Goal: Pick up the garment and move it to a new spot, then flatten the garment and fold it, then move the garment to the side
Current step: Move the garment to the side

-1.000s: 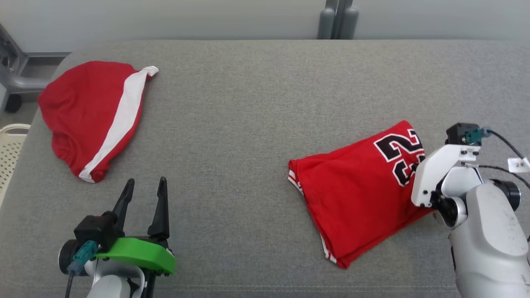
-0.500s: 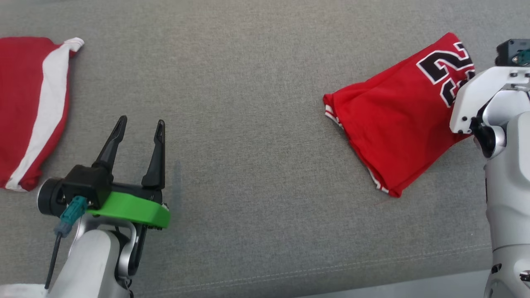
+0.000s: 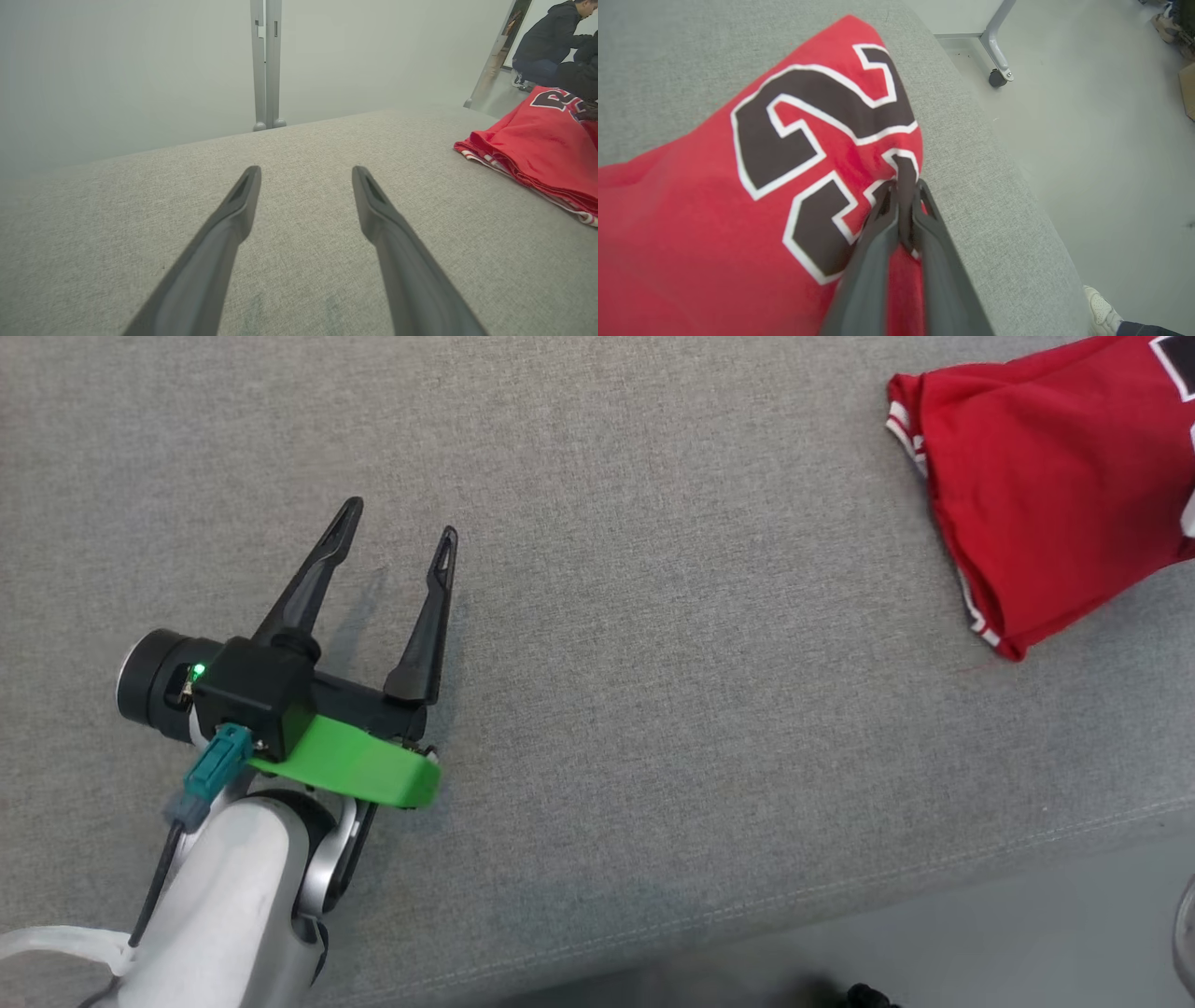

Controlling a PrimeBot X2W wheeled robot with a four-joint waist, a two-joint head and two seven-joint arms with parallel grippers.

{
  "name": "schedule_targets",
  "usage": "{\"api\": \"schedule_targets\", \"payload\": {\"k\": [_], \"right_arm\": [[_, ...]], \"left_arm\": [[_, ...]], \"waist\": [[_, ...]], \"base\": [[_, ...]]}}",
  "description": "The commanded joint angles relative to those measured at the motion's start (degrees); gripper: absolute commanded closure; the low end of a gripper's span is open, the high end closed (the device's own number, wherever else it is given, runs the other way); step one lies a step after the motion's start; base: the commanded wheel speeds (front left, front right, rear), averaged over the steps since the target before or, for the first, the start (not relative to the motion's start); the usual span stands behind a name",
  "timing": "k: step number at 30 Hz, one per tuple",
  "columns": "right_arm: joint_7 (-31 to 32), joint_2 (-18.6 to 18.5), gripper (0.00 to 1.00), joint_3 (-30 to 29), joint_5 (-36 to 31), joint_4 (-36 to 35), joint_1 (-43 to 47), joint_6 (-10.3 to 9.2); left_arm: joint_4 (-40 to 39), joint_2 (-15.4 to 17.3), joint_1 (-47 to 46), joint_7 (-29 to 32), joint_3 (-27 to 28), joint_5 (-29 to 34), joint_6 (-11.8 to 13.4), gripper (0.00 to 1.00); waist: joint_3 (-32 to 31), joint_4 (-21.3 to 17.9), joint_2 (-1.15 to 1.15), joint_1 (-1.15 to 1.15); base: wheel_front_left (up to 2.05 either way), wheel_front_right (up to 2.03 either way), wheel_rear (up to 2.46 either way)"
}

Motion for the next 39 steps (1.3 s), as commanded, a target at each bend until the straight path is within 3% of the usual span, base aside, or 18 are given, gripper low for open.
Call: {"api": "schedule_targets", "payload": {"k": [1,10,12,17,21,30,39], "right_arm": [[-0.86,-0.95,1.00,-1.30,-1.11,0.27,-1.53,-0.08],[-4.53,-3.65,1.00,-8.68,-9.32,1.95,-3.96,-0.08],[-5.09,-3.61,0.00,-10.13,-11.22,2.56,-3.99,-0.08],[-7.98,-2.66,0.00,-12.01,-14.90,4.00,-4.07,-0.08],[-12.52,0.39,0.00,-12.65,-13.35,5.78,-4.35,-0.08],[-24.52,5.00,0.00,-6.94,-3.47,10.18,0.02,-0.08],[-32.51,10.00,0.00,1.88,7.93,7.46,8.98,-0.08]], "left_arm": [[-0.95,0.75,-1.16,0.45,-0.20,0.58,-0.10,0.00],[-3.68,1.06,-1.32,1.80,-1.61,1.18,-0.19,0.00],[-3.85,0.99,-1.43,1.90,-1.81,1.15,-0.19,0.00],[-3.31,0.65,-1.25,1.30,-2.02,0.56,0.00,0.00],[-2.19,0.07,-0.34,0.44,-2.22,-0.16,0.30,0.00],[2.78,-1.82,3.65,-1.65,-0.96,-2.83,2.69,0.00],[9.55,-3.77,9.31,-3.22,3.26,-7.19,6.93,0.00]], "waist": [[3.11,-0.77,0.00,-0.01],[5.32,0.75,0.00,-0.01],[5.43,1.11,0.00,-0.01],[4.18,1.68,0.00,-0.01],[1.71,1.83,0.00,-0.01],[-7.20,3.43,0.00,-0.01],[-17.60,5.65,0.00,-0.01]], "base": [[0.00,0.00,0.00],[0.00,0.00,0.00],[0.00,0.00,0.00],[0.00,0.00,0.00],[0.00,0.00,0.00],[0.00,0.00,0.00],[0.00,0.00,0.00]]}}
